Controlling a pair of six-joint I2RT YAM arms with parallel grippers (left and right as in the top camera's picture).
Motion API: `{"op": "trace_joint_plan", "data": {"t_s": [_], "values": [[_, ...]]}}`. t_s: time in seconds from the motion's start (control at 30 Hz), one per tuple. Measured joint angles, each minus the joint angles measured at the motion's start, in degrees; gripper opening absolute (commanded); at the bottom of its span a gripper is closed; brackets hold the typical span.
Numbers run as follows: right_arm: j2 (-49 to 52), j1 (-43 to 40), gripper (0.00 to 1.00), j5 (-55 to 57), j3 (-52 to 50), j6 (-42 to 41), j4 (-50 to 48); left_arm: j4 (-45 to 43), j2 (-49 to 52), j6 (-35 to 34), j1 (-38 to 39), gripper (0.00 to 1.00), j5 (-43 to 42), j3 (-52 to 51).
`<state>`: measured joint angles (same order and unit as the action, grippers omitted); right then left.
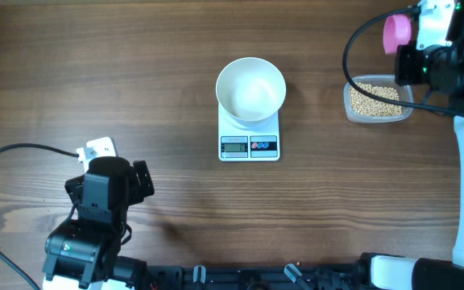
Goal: Scoop item into bowl and weigh 150g on scale
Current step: 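Retract the left gripper away from the scale, then move the left gripper back beside the scale display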
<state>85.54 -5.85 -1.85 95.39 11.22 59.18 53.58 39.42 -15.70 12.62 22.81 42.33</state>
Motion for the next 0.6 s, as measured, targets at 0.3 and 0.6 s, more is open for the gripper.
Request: {"op": "trace_joint_plan", "data": {"t_s": [0.3, 0.6], "values": [[0.00, 0.00, 0.04, 0.00, 0.00, -4.55, 4.72, -0.39, 0.00, 0.00, 0.00, 1.00, 1.64, 0.00], [0.00, 0.00, 0.04, 0.00, 0.00, -5.01, 4.63, 0.20, 0.00, 0.00, 0.00, 1.00, 1.81, 0.00]]}}
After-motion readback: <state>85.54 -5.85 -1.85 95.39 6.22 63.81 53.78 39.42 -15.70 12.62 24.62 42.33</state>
